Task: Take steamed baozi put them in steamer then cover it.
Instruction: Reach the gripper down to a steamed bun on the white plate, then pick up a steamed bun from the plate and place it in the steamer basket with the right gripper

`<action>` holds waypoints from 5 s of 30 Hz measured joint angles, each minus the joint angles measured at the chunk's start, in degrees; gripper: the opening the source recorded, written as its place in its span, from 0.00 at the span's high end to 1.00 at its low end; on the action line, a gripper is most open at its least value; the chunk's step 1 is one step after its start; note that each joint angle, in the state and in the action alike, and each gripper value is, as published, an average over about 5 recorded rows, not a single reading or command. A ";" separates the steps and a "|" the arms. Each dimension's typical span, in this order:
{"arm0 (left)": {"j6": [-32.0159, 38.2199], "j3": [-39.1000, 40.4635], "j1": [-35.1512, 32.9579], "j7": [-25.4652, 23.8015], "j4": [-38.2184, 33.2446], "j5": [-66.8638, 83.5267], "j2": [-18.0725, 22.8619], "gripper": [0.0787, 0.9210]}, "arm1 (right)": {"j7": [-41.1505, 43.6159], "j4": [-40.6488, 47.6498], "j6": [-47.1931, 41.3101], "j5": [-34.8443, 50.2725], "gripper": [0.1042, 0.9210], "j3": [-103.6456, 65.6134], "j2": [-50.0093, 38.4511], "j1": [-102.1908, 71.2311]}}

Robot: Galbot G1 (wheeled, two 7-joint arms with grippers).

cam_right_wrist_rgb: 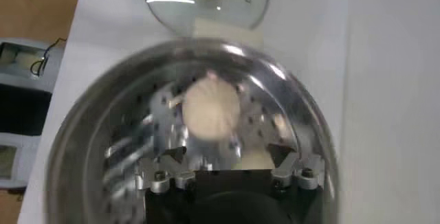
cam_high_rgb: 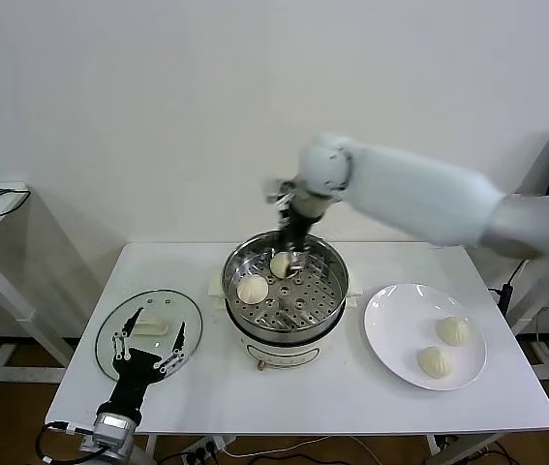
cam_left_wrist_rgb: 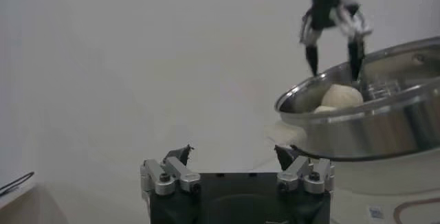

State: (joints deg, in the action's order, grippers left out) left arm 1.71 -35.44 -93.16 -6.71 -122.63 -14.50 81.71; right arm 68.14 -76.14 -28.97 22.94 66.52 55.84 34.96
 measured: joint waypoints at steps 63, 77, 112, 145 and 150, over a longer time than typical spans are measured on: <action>0.38 1.65 -0.61 0.49 -1.24 -1.41 1.25 0.12 | 4.57 0.00 22.31 -40.59 0.15 -36.56 -22.24 -50.77; 0.37 1.86 -0.46 0.43 -1.29 -1.62 1.36 0.12 | 5.29 -0.49 22.25 -40.63 0.29 -36.71 -22.23 -50.41; -0.38 0.71 -0.49 0.30 -2.69 -0.64 0.38 0.12 | 1.25 -11.51 38.04 -19.18 0.29 3.90 -12.12 7.79; -0.13 -1.20 1.08 -0.43 -0.30 1.11 -0.08 0.12 | -10.55 -11.30 59.24 -30.66 0.29 12.34 6.23 3.91; -0.07 -1.51 1.13 -0.53 0.02 1.24 -0.11 0.12 | -10.14 -10.25 59.54 -31.11 0.29 12.44 7.51 2.08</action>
State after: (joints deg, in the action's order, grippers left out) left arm 1.63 -36.94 -92.03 -7.23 -122.60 -13.26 81.60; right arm 58.00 -86.39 30.57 -8.17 78.96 63.35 37.04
